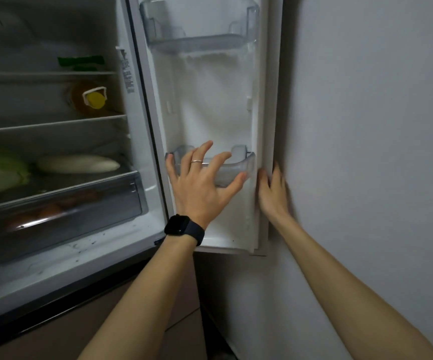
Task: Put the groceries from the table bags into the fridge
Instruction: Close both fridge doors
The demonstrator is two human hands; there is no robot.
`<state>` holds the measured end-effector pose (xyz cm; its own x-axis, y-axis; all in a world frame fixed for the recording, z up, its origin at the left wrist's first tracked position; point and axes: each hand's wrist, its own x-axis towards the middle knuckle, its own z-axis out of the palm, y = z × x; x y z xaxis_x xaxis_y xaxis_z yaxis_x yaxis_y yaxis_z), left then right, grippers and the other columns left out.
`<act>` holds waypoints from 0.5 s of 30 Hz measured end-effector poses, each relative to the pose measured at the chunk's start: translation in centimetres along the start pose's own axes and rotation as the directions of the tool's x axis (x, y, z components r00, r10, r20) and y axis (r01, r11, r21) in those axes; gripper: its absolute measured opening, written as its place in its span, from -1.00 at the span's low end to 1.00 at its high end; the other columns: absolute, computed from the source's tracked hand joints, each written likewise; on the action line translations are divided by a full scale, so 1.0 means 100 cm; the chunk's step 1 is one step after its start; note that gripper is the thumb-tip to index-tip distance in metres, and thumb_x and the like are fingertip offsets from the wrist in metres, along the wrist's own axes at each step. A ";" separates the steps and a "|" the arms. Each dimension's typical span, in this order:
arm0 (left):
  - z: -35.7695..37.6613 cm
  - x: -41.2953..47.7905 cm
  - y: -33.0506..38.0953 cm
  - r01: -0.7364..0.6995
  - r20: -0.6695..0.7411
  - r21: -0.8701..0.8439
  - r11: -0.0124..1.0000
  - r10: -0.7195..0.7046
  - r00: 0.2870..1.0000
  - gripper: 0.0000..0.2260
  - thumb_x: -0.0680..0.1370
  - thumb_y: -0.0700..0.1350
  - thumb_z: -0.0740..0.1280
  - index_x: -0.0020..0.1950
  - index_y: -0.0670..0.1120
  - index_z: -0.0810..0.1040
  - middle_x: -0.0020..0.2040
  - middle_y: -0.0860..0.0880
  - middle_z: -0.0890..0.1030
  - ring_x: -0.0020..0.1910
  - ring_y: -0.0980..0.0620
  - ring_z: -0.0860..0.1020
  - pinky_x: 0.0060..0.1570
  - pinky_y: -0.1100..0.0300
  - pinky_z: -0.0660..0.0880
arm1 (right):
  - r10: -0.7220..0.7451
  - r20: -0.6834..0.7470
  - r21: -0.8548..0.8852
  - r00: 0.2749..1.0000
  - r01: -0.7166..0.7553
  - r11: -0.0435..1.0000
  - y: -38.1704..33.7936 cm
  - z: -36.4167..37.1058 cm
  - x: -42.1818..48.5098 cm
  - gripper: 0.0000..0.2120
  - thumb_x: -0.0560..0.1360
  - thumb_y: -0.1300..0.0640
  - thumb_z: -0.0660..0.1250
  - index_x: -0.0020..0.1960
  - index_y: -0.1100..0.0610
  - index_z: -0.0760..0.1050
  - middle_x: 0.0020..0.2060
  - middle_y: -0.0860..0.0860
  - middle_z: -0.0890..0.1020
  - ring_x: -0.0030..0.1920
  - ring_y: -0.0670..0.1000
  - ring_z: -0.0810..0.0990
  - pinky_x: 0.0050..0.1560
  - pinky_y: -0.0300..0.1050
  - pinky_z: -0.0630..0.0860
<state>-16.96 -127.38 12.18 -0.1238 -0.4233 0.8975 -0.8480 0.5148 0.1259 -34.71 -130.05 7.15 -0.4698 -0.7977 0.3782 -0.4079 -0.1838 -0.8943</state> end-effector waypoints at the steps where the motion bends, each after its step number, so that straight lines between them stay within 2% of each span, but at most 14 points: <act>1: -0.002 -0.001 -0.003 -0.002 0.002 -0.004 1.000 0.002 1.000 -0.52 0.46 0.42 0.24 0.21 0.17 0.61 0.38 0.04 0.50 0.34 -0.04 0.44 0.41 -0.35 0.08 | -0.020 -0.017 0.012 1.000 0.020 1.000 0.001 0.000 -0.004 -0.41 0.67 -0.15 0.08 0.63 -0.01 0.04 0.58 0.06 0.21 0.57 0.09 0.17 0.55 0.08 0.14; 4: -0.012 -0.006 -0.019 -0.032 -0.005 -0.026 0.999 0.031 0.999 -0.48 0.47 0.42 0.23 0.29 0.16 0.57 0.41 0.02 0.46 0.36 -0.05 0.42 0.40 -0.34 0.12 | -0.085 -0.030 -0.015 0.996 0.084 0.996 0.002 -0.005 -0.020 -0.42 0.66 -0.15 0.12 0.62 -0.04 0.07 0.57 0.06 0.22 0.55 0.09 0.21 0.53 0.07 0.19; 7: -0.024 -0.016 -0.039 -0.041 -0.033 -0.079 0.996 0.038 0.999 -0.43 0.50 0.37 0.19 0.41 0.11 0.44 0.46 -0.04 0.39 0.43 -0.05 0.34 0.48 -0.30 0.02 | -0.222 -0.014 -0.076 0.975 0.221 0.972 0.007 -0.015 -0.050 -0.39 0.63 -0.19 0.16 0.62 -0.09 0.08 0.52 0.04 0.25 0.50 0.09 0.28 0.48 0.08 0.28; 8: -0.028 -0.019 -0.047 -0.026 -0.041 -0.116 0.993 0.021 0.999 -0.42 0.51 0.36 0.18 0.45 0.10 0.39 0.48 -0.06 0.35 0.45 -0.05 0.31 0.47 -0.33 0.05 | -0.280 -0.020 -0.086 0.960 0.277 0.957 0.009 -0.018 -0.061 -0.38 0.62 -0.22 0.18 0.61 -0.12 0.09 0.49 0.03 0.27 0.47 0.08 0.31 0.45 0.08 0.33; 10: -0.038 -0.027 -0.065 0.018 -0.051 -0.194 0.981 -0.029 0.998 -0.40 0.52 0.34 0.16 0.50 0.11 0.29 0.51 -0.06 0.29 0.48 -0.06 0.26 0.37 -0.36 0.25 | -0.374 -0.003 -0.086 0.927 0.373 0.924 0.013 -0.022 -0.083 -0.35 0.57 -0.26 0.22 0.60 -0.19 0.10 0.47 0.01 0.26 0.46 0.04 0.30 0.42 0.04 0.35; 12: -0.053 -0.037 -0.081 0.099 -0.044 -0.256 0.962 -0.114 0.993 -0.39 0.53 0.27 0.16 0.54 0.08 0.25 0.55 -0.04 0.24 0.52 -0.06 0.22 0.37 -0.15 0.37 | -0.443 0.050 -0.068 0.895 0.445 0.893 0.013 -0.021 -0.102 -0.33 0.54 -0.27 0.25 0.59 -0.24 0.09 0.52 0.00 0.17 0.52 0.03 0.20 0.43 0.04 0.28; 14: -0.070 -0.047 -0.096 0.186 -0.031 -0.305 0.934 -0.205 0.978 -0.41 0.55 0.21 0.13 0.55 0.04 0.25 0.57 -0.04 0.24 0.53 -0.04 0.23 0.37 0.19 0.33 | -0.503 0.103 -0.038 0.858 0.509 0.860 0.010 -0.016 -0.120 -0.31 0.55 -0.22 0.29 0.59 -0.23 0.09 0.58 -0.02 0.08 0.57 0.01 0.11 0.45 0.05 0.21; 15: -0.078 -0.053 -0.102 0.225 -0.022 -0.327 0.918 -0.245 0.969 -0.41 0.56 0.21 0.12 0.57 0.03 0.24 0.57 -0.02 0.25 0.52 0.00 0.24 0.37 0.22 0.32 | -0.527 0.133 -0.012 0.839 0.533 0.846 0.009 -0.011 -0.128 -0.29 0.55 -0.19 0.32 0.60 -0.23 0.06 0.60 -0.05 0.06 0.58 -0.02 0.08 0.46 0.05 0.21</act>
<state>-3.59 -124.54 9.40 0.0995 -0.5203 0.8482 -0.6375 0.6212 0.4558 -29.98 -119.40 1.77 -0.0751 -0.6488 0.7572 -0.6046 -0.5742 -0.5520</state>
